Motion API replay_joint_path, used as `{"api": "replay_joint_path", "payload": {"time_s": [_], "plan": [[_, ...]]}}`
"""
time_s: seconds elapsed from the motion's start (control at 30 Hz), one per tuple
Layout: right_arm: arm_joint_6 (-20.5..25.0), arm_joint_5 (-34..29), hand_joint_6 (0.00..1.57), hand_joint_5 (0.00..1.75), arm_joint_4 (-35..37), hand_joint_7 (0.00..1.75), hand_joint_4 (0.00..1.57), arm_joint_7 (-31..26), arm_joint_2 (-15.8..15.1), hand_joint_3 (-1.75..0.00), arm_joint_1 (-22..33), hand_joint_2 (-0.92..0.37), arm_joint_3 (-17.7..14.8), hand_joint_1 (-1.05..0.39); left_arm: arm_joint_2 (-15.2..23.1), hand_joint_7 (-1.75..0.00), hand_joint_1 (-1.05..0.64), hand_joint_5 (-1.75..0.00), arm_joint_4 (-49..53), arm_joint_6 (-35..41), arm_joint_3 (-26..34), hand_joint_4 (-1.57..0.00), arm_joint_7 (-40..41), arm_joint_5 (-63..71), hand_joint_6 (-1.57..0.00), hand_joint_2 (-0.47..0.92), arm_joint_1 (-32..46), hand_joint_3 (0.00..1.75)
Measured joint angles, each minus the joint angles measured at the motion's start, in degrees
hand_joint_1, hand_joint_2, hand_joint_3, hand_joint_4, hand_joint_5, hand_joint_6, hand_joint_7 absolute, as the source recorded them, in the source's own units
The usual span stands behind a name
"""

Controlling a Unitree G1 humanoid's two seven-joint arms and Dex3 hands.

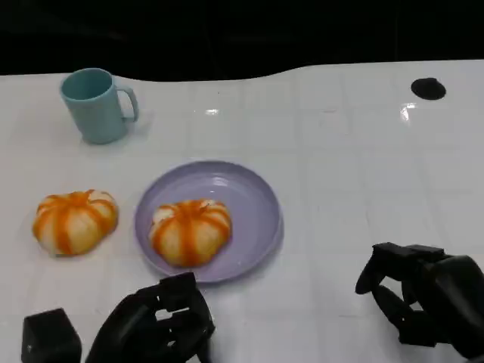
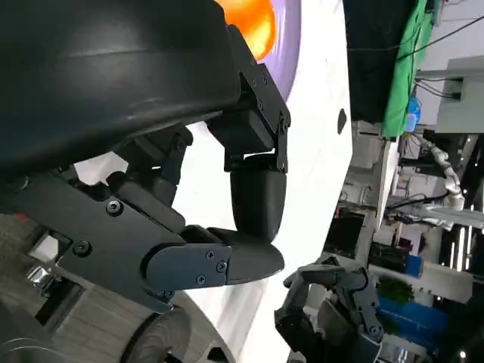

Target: Grasp the bread from the table and place it into the plate.

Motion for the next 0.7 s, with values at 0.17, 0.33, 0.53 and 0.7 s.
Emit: {"api": "replay_joint_path", "payload": {"time_s": [0.17,0.33,0.53,0.7], "plan": [[-2.5,-1.1,0.62,1.75,3.8,1.54,0.85,-3.0,0.0,-0.97,-1.2,-0.56,0.8,-0.26,0.0,-1.40,-0.55,-1.75,1.0,-0.1,0.2,-0.80,0.0,0.0,-0.77,0.66,-0.3,0.66],[-3.0,-1.7,0.63,1.75,5.0,1.50,0.86,-3.7,0.0,-0.97,-2.0,-0.54,1.7,-0.27,0.1,-1.40,-0.57,-1.75,1.4,-0.2,0.6,-0.80,0.0,-0.1,-0.78,0.66,-0.5,0.66],[-2.8,-1.9,0.67,1.75,5.5,1.49,0.88,-3.8,0.0,-0.97,-2.1,-0.51,2.1,-0.26,0.2,-1.41,-0.59,-1.75,1.8,-0.8,0.7,-0.80,0.0,0.0,-0.77,0.67,-0.6,0.66],[-2.9,-2.4,0.70,1.75,6.0,1.43,0.88,-3.9,0.0,-0.98,-2.3,-0.49,2.3,-0.23,0.3,-1.42,-0.60,-1.75,2.4,-1.4,0.7,-0.79,0.0,0.0,-0.76,0.68,-0.8,0.65]]}}
